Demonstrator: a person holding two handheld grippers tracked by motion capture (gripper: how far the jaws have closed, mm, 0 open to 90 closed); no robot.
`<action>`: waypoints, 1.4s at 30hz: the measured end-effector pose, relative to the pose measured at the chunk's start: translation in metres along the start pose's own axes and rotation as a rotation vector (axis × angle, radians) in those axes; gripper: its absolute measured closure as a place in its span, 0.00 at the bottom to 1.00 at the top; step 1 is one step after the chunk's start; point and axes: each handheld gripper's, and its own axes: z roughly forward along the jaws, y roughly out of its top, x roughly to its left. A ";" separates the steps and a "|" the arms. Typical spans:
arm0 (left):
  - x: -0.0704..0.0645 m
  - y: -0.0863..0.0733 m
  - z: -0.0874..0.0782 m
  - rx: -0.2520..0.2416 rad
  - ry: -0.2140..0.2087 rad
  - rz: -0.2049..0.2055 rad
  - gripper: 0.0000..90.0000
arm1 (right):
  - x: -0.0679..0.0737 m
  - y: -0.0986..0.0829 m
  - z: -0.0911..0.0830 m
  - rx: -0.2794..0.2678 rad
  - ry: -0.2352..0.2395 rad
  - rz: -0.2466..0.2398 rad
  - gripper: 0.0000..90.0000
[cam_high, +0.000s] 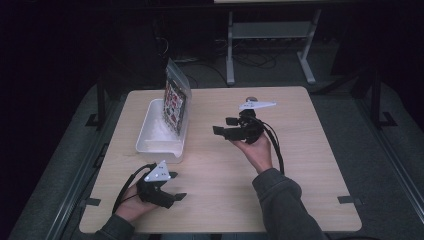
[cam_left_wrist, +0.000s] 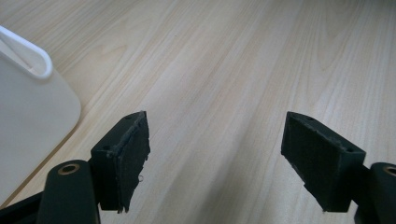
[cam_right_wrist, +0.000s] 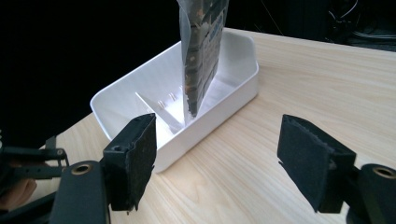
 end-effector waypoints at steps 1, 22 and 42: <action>0.000 0.000 0.000 0.000 0.001 0.001 0.25 | -0.001 -0.001 -0.002 0.000 -0.002 -0.001 0.30; 0.000 0.000 0.002 0.007 0.005 0.001 0.25 | -0.018 -0.033 -0.055 0.019 -0.012 0.008 0.28; 0.000 0.001 0.003 0.011 0.007 -0.001 0.25 | -0.033 -0.066 -0.095 0.050 -0.036 0.043 0.29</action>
